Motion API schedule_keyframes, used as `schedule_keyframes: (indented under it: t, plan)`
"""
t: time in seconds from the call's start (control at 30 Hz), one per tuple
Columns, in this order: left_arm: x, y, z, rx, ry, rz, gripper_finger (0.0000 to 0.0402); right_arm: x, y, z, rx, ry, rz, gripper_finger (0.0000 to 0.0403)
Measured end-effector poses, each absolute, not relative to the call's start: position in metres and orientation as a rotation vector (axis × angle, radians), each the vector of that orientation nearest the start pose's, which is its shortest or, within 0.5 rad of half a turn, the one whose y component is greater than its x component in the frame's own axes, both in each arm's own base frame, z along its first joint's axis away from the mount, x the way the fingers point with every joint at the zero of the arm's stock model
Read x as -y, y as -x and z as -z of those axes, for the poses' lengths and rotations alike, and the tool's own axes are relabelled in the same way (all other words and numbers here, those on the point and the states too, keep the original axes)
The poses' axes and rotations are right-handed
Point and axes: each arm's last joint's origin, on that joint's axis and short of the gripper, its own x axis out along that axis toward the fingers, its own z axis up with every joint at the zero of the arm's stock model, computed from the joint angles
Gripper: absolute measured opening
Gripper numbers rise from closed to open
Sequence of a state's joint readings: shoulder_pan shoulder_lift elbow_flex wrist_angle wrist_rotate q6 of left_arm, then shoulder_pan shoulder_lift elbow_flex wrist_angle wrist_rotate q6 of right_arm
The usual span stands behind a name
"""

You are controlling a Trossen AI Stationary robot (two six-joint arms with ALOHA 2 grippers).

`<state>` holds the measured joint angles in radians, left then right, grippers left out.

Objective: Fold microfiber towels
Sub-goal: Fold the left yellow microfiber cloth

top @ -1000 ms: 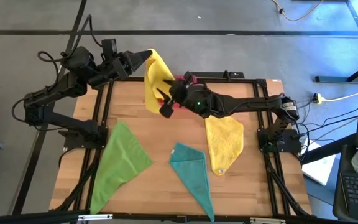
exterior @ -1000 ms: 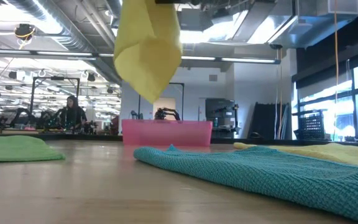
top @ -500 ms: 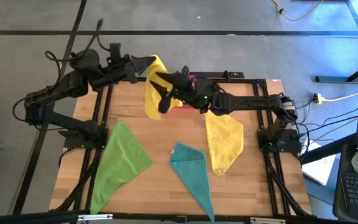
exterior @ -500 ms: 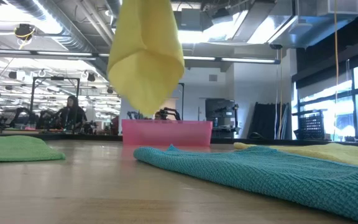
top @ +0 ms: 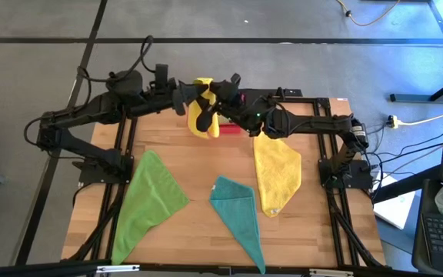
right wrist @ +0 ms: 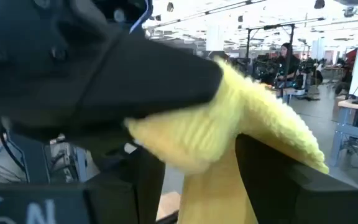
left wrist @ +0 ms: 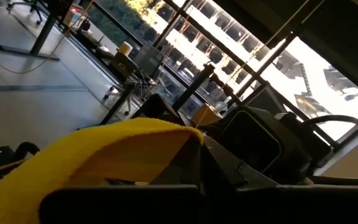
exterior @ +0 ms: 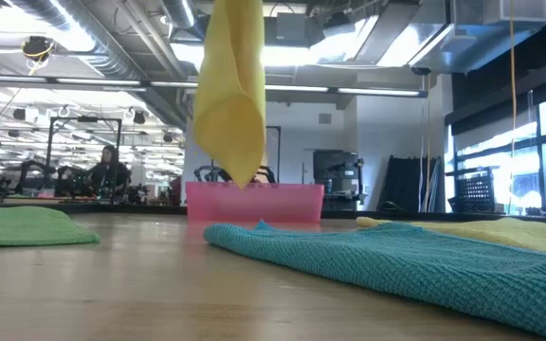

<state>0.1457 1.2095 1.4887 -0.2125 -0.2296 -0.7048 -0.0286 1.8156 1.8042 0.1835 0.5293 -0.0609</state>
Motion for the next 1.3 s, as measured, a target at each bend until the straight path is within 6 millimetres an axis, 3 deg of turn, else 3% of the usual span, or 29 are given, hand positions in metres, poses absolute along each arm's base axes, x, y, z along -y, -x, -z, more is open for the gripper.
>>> schedule_keyframes:
  t: [0.43, 1.03, 1.17, 1.3]
  plan:
    - [-0.045, -0.214, -0.49, 0.231, 0.638, -0.454, 0.0, 0.013, -0.42, -0.429, 0.081, 0.083, 0.562, 0.0195]
    - [-0.04, -0.224, -0.481, 0.183, 0.682, -0.461, 0.0, 0.012, -0.411, -0.437, 0.081, 0.095, 0.599, 0.0194]
    - [-0.04, -0.224, -0.481, 0.184, 0.685, -0.461, 0.0, 0.013, -0.411, -0.433, 0.034, 0.111, 0.64, 0.0177]
    - [-0.037, -0.225, -0.481, 0.176, 0.69, -0.443, 0.0, 0.013, -0.411, -0.432, 0.011, 0.137, 0.64, 0.0131]
